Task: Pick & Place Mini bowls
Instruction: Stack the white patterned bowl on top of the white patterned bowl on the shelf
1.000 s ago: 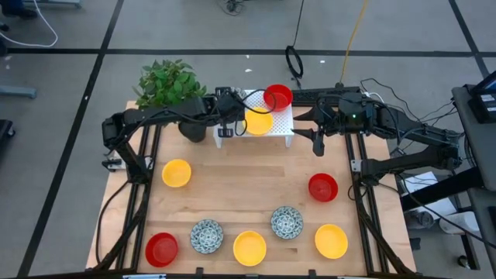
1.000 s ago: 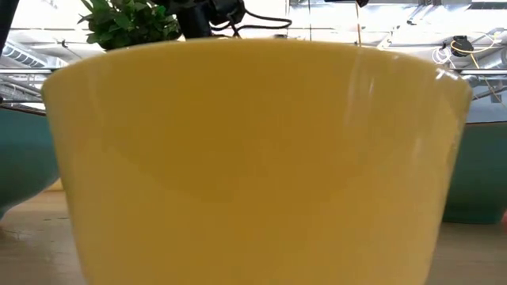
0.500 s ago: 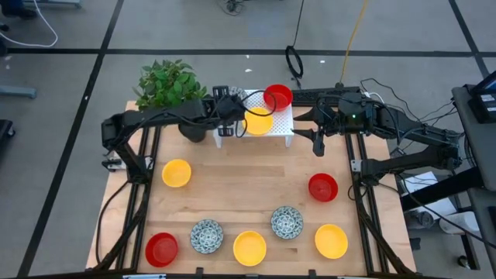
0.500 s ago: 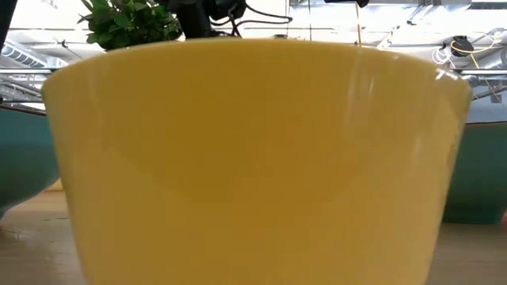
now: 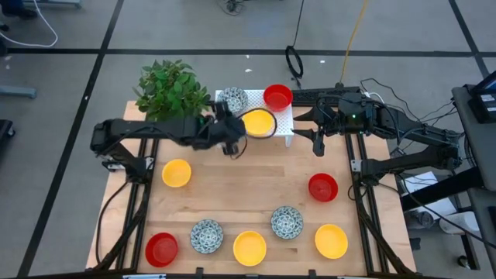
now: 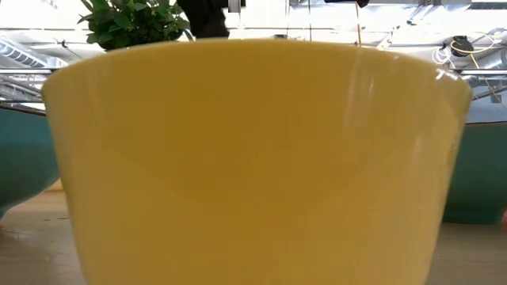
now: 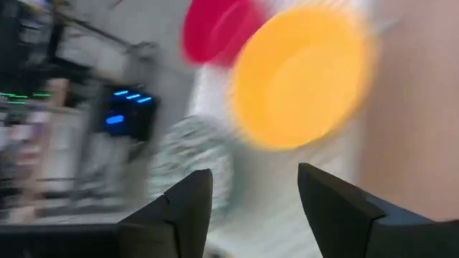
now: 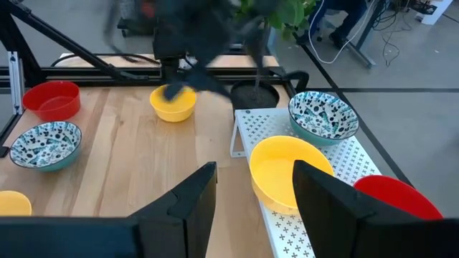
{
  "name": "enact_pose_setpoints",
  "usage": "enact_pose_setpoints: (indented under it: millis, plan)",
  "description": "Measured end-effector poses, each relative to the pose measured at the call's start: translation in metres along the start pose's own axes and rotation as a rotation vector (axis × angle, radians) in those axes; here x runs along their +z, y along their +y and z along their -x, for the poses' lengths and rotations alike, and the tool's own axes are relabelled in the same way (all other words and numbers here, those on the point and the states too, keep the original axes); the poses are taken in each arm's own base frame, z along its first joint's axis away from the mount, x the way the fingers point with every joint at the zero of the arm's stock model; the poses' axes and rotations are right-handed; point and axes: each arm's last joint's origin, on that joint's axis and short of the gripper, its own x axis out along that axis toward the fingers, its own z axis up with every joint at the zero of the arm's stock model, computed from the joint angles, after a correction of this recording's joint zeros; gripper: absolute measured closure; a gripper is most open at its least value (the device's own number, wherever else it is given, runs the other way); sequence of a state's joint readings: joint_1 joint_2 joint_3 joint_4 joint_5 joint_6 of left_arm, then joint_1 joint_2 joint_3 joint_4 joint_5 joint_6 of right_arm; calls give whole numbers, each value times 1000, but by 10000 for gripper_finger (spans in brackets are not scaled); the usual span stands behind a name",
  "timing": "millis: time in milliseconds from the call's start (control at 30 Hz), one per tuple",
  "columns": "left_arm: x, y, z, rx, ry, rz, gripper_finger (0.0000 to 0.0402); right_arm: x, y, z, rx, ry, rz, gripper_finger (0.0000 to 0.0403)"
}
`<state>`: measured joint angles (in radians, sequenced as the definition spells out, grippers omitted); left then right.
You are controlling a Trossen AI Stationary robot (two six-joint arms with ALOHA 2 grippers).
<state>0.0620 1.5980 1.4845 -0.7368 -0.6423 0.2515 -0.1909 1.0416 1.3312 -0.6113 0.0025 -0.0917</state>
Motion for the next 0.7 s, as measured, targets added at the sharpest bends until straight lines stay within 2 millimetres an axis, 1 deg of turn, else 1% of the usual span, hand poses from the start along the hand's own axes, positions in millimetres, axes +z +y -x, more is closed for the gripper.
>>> enact_pose_setpoints:
  millis: [133, 200, 300, 400, 533, 700]
  plan:
    - [7, -20, 24, -289, -88, 251, 192, 0, 0, 0, 0, 0, 2, 232]
    - [9, -30, 33, -422, -87, 364, 192, 0, 0, 0, 0, 0, 3, 232]
    - [12, -44, 44, -517, -59, 516, 192, 0, 0, 0, 1, 0, 3, 232]
    - [11, -59, 54, -625, 3, 668, 192, 0, 0, 0, 1, 0, 3, 232]
    - [7, -82, 74, -819, 133, 715, 192, 0, 0, 0, 1, 0, 3, 232]
    - [0, -114, 110, -962, 266, 744, 192, 0, 0, 0, 2, -1, 0, 232]
